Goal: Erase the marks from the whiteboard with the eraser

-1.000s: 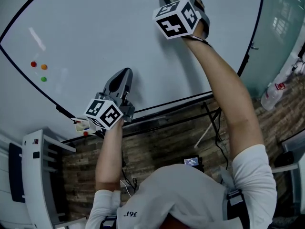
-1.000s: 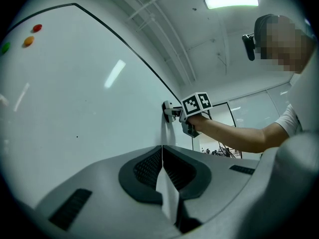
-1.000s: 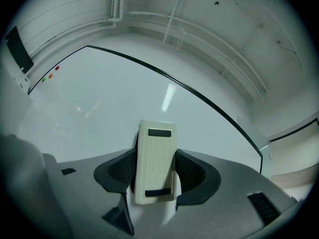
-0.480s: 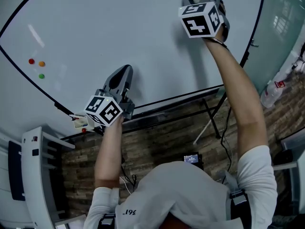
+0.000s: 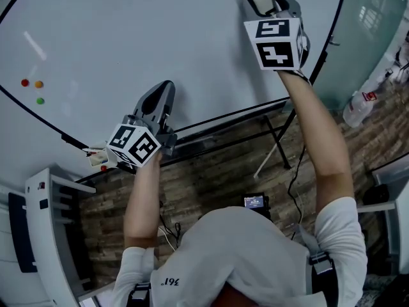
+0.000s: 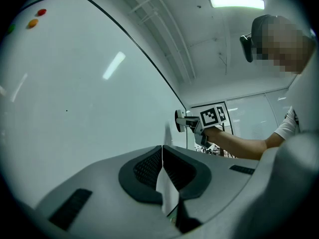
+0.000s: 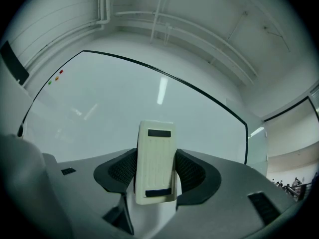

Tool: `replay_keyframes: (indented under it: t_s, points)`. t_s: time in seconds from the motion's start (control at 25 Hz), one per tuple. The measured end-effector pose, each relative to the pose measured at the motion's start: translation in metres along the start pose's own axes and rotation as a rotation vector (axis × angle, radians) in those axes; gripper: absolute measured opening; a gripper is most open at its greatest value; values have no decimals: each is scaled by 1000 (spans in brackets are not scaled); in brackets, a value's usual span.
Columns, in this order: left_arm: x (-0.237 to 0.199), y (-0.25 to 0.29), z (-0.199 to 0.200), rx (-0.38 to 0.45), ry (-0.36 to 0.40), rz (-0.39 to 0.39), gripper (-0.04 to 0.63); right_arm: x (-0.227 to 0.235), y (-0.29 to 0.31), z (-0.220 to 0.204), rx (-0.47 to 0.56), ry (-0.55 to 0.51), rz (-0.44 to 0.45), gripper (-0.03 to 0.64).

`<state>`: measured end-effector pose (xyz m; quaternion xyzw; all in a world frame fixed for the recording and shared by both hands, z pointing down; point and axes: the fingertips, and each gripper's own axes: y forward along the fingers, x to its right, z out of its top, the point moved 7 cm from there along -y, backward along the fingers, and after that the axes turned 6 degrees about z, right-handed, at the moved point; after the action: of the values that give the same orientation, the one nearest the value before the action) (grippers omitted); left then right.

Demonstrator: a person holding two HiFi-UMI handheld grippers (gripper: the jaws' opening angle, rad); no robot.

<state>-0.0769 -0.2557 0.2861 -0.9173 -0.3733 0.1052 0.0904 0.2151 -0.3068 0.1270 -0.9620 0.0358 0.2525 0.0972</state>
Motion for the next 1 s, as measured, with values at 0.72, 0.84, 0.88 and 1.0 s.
replay_keyframes:
  t_s: [0.72, 0.84, 0.88, 1.0]
  points:
    - [27, -32, -41, -23, -57, 66, 8, -41, -51, -72, -29, 118, 143, 258]
    - [32, -40, -48, -31, -60, 65, 8, -49, -61, -86, -41, 142, 164, 258]
    - [32, -43, -51, -34, -64, 65, 8, -53, -64, -90, -47, 149, 170, 258]
    - [34, -51, -58, -42, -84, 69, 8, -60, -72, -101, -62, 177, 187, 258]
